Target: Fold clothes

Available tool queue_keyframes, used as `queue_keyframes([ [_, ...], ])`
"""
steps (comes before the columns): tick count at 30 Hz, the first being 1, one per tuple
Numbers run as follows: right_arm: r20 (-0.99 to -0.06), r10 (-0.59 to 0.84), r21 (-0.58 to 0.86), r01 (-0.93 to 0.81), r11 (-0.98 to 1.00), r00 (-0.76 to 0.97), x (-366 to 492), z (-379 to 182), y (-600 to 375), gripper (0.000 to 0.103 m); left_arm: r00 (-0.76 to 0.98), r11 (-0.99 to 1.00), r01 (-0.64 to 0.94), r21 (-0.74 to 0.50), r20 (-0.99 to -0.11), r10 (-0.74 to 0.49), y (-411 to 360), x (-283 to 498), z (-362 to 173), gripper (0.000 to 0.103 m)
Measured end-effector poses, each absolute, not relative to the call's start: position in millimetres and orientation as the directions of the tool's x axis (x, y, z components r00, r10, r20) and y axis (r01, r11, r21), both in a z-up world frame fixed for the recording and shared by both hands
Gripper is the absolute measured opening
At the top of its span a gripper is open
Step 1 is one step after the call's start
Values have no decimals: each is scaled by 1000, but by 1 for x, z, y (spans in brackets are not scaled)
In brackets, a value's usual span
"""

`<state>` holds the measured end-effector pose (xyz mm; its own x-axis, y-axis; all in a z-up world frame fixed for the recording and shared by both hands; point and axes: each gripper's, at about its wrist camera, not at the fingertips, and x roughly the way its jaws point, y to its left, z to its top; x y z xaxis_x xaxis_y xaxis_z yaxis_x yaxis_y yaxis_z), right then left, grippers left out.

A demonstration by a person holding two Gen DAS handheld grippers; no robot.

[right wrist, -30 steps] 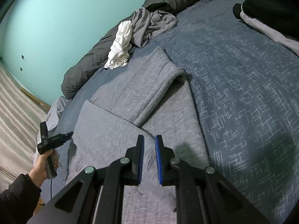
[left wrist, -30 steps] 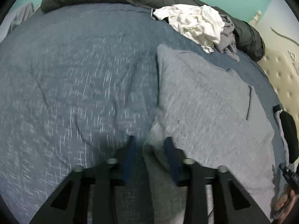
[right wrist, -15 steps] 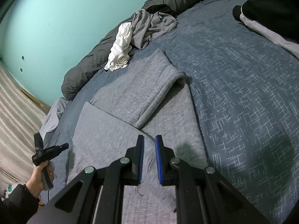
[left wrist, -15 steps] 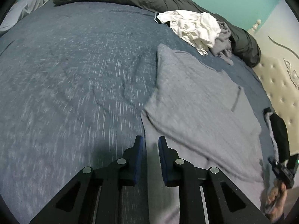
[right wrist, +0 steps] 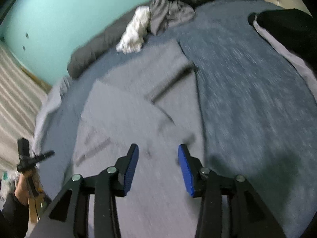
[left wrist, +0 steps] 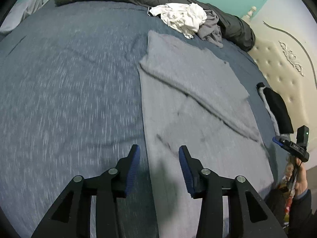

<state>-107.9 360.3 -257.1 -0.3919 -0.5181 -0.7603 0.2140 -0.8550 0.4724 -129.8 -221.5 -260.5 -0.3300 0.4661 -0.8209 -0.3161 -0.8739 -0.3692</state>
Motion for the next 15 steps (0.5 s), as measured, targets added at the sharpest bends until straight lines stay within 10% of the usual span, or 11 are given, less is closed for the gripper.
queue_keyframes([
  [15,-850,-507,489,144,-860,-144,-25,-295,381,50,-179,-862,-310,-401,-866,467,-216,-52,-300,57],
])
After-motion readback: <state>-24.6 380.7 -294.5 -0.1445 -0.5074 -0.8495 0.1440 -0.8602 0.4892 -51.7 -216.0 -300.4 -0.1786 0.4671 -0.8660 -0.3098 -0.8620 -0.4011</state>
